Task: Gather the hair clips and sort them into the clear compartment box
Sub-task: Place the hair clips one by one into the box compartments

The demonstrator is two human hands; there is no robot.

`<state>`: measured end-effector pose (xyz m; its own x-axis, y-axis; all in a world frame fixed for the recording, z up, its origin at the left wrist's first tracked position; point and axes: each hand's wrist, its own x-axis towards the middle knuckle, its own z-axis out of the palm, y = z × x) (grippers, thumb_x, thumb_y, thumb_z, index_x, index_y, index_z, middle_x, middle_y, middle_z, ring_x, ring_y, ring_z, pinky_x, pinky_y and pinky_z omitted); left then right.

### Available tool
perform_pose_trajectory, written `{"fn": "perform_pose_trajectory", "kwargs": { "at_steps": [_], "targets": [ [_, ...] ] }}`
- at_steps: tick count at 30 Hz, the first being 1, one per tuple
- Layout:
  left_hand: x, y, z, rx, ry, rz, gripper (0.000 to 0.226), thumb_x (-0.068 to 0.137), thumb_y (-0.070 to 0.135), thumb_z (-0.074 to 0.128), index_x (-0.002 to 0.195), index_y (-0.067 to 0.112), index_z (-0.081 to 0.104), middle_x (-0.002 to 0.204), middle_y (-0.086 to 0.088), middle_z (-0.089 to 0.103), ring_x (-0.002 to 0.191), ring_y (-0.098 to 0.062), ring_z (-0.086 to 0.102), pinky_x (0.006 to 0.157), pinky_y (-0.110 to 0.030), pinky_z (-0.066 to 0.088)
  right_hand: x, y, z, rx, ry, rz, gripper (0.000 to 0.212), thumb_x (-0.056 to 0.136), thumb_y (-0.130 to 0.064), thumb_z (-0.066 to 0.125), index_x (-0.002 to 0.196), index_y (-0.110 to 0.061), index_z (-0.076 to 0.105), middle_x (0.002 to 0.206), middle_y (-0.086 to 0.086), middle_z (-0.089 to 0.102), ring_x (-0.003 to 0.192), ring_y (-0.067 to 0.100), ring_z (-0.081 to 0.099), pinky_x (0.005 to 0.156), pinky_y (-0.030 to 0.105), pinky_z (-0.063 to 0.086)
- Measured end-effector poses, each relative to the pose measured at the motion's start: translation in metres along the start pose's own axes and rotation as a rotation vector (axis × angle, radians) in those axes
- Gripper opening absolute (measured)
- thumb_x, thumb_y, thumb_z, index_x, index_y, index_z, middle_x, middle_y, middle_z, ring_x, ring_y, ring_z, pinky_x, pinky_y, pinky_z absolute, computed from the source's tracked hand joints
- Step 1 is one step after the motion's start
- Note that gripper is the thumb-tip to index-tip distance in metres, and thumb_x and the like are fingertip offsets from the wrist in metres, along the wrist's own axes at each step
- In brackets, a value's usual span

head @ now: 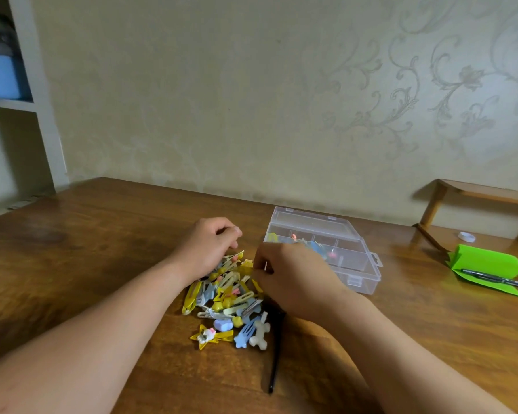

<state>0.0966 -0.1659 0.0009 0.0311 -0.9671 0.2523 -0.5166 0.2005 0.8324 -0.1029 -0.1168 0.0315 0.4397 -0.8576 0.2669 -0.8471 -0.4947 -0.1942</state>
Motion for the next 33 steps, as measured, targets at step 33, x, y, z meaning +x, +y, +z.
{"fn": "perform_pose_trajectory", "kwargs": {
  "at_steps": [33],
  "targets": [
    [-0.008,0.014,-0.002,0.163,-0.095,0.230,0.030,0.112,0.043,0.050,0.129,0.033,0.073,0.114,0.021,0.073,0.114,-0.003,0.066,0.099,-0.035,0.055,0.025,0.109,-0.052,-0.010,0.253,0.481,0.025,0.092,-0.034,0.064,0.075,-0.017,0.074,0.067,0.003,0.073,0.067,0.027,0.070,0.057,0.030,0.048]
  ]
}}
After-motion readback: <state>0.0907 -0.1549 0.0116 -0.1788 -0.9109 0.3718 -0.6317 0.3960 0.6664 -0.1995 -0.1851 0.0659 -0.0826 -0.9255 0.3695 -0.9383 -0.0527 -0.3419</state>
